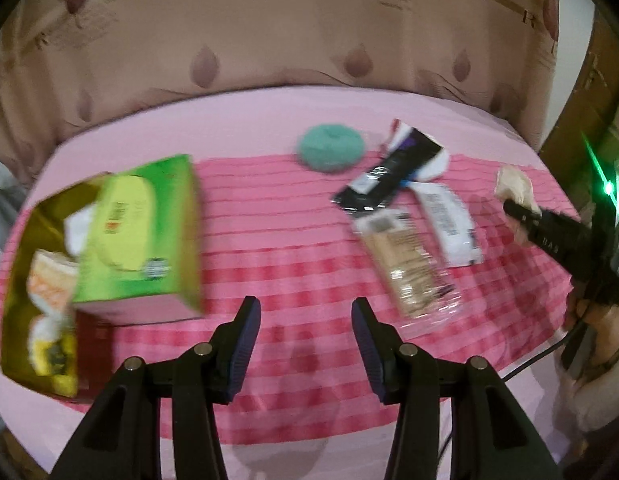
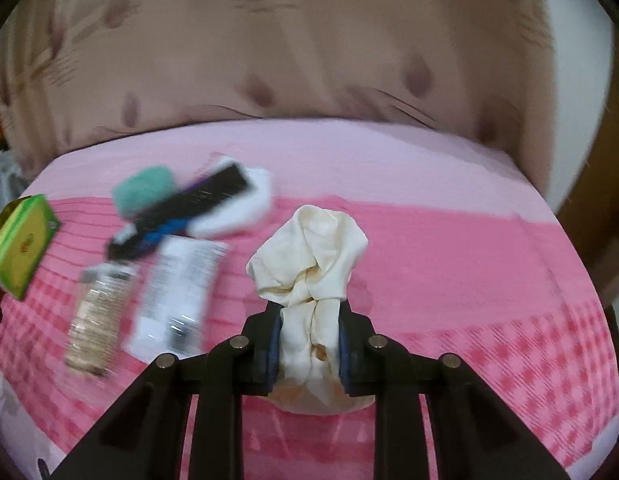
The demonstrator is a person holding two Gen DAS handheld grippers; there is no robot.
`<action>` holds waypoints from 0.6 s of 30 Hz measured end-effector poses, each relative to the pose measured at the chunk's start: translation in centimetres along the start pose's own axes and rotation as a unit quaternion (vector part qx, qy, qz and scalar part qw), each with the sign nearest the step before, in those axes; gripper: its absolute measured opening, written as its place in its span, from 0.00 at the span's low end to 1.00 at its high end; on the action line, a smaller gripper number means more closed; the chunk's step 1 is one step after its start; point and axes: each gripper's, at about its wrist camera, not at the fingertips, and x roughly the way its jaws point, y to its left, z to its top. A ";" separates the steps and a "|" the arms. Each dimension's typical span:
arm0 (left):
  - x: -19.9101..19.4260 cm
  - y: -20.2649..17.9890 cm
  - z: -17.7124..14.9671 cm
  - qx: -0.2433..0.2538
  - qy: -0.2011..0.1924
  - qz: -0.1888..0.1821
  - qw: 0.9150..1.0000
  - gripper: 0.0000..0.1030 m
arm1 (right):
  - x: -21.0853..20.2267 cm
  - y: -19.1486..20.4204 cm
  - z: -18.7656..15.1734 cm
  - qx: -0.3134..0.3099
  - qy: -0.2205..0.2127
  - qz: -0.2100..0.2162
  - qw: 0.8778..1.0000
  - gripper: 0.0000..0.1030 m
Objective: Organize soft objects
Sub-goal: 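Grasp the cream scrunchie with the right gripper and lift it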
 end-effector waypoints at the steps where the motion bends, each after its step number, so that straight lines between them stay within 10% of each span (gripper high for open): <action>1: 0.6 -0.6 0.3 -0.008 0.008 -0.011 1.000 0.47 | 0.1 -0.7 -0.3 0.005 0.002 -0.004 1.000 0.20; 18: 7.8 -6.4 4.2 -0.075 0.062 -0.015 0.995 0.47 | 1.3 -3.3 -2.1 0.051 0.029 0.022 0.998 0.22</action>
